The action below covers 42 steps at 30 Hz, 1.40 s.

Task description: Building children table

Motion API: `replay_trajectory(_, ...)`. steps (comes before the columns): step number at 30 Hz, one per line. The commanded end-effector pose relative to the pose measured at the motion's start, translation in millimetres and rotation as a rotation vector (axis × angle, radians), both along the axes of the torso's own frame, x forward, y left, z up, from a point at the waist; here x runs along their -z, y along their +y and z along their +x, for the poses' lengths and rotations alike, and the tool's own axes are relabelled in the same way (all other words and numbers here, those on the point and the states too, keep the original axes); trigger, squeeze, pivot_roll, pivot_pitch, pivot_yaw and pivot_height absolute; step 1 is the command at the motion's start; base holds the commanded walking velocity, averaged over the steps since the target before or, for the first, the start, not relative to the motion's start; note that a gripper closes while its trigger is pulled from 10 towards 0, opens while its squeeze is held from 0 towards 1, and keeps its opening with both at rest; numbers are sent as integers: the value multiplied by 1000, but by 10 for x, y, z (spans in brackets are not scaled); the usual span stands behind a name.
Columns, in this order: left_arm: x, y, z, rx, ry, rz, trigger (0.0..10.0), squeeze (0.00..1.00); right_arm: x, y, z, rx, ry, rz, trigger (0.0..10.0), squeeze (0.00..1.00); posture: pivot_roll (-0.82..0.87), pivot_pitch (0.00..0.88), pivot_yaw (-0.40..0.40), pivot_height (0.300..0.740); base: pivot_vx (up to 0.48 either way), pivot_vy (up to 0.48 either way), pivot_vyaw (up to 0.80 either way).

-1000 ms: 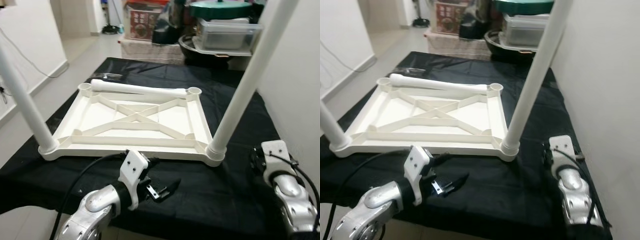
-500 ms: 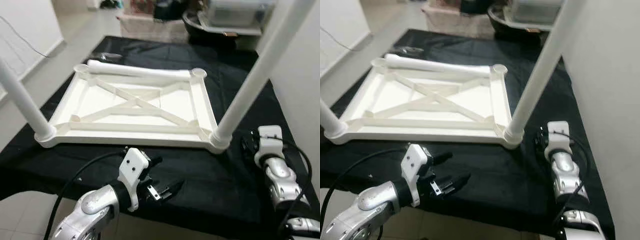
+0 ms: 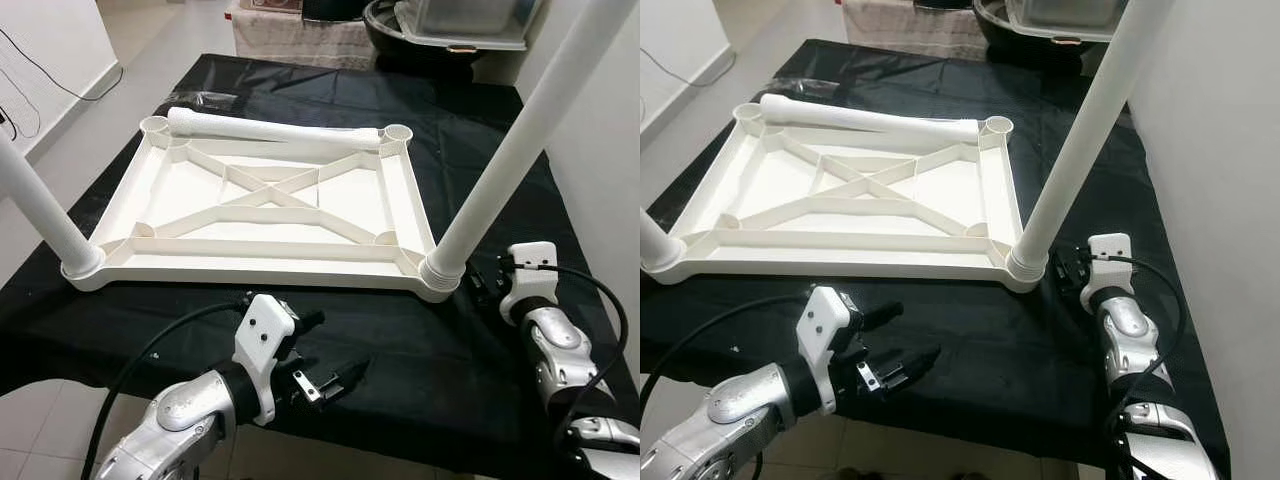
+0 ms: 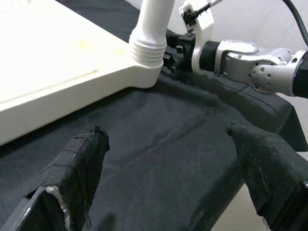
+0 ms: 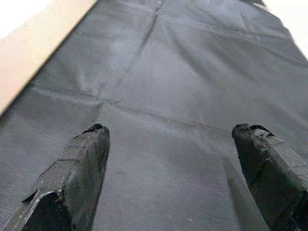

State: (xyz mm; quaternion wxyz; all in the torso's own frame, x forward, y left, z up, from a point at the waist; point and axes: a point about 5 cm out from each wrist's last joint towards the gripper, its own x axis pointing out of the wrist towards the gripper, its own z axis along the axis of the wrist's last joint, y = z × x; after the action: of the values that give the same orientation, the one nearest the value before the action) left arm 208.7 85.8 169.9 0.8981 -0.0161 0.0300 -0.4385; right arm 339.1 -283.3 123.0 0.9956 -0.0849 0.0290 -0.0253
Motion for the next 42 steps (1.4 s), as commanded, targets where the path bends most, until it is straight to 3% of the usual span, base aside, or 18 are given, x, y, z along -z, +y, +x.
replay_trajectory(1, 5, 0, -44, 14, 9, 8, 10000, 0, 41, 58, 6, -33, 8, 33, 10000, 0, 154, 195, -65, 740, 0, 0, 0)
replay_trajectory(2, 5, 0, -44, 14, 9, 8, 10000, 0, 41, 58, 6, -33, 8, 33, 10000, 0, 154, 195, -65, 740, 0, 0, 0)
replay_trajectory(3, 8, 2, -45, 14, 9, 9, 10000, 0, 19, 163, 30, -117, -3, 67, 10000, 0, 153, 193, -64, 740, 0, 0, 0)
replay_trajectory(5, 8, 2, -45, 14, 9, 9, 10000, 0, 19, 163, 30, -117, -3, 67, 10000, 0, 153, 193, -64, 740, 0, 0, 0)
replay_trajectory(7, 12, 8, -34, 11, 11, 12, 10000, 0, -12, 414, 18, -365, -9, 115, 10000, 0, 150, 192, -63, 740, 0, 0, 0)
replay_trajectory(8, 12, 8, -34, 11, 11, 12, 10000, 0, -12, 414, 18, -365, -9, 115, 10000, 0, 150, 192, -63, 740, 0, 0, 0)
replay_trajectory(10, 11, -1, -16, 11, 10, 13, 10000, 0, -67, 546, -19, -533, -25, 110, 10000, 0, 142, 189, -60, 740, 0, 0, 0)
replay_trajectory(18, 3, -4, -1, 10, 10, 12, 10000, 0, -111, 565, -38, -605, -34, 97, 10000, 0, 140, 185, -62, 740, 0, 0, 0)
replay_trajectory(20, 1, 8, 17, 6, 6, 15, 10000, 0, -120, 591, -152, -759, 13, 72, 10000, 0, 138, 183, -64, 740, 0, 0, 0)
replay_trajectory(24, 2, 8, 26, 4, 5, 17, 10000, 0, -120, 606, -231, -847, 46, 70, 10000, 0, 139, 182, -63, 740, 0, 0, 0)
replay_trajectory(29, -9, 1, 26, 1, 4, 12, 10000, 0, -166, 554, -160, -777, 37, 34, 10000, 0, 139, 183, -61, 740, 0, 0, 0)
replay_trajectory(31, -14, -19, 30, 3, 1, 10, 10000, 0, -228, 429, -12, -591, 17, -48, 10000, 0, 126, 176, -62, 740, 0, 0, 0)
replay_trajectory(32, -14, -19, 30, 3, 1, 10, 10000, 0, -228, 429, -12, -591, 17, -48, 10000, 0, 126, 176, -62, 740, 0, 0, 0)
replay_trajectory(33, -18, -30, 39, 2, -2, 6, 10000, 0, -248, 358, 56, -482, 20, -60, 10000, 0, 124, 175, -65, 740, 0, 0, 0)
replay_trajectory(34, -18, -30, 39, 2, -2, 6, 10000, 0, -248, 358, 56, -482, 20, -60, 10000, 0, 124, 175, -65, 740, 0, 0, 0)
replay_trajectory(35, -18, -33, 52, -3, -6, 6, 10000, 0, -272, 313, 103, -399, 13, -69, 10000, 0, 130, 174, -68, 740, 0, 0, 0)
replay_trajectory(42, 7, -6, 51, -11, -4, 19, 10000, 0, -336, 301, 151, -314, -15, -32, 10000, 0, 132, 172, -72, 740, 0, 0, 0)
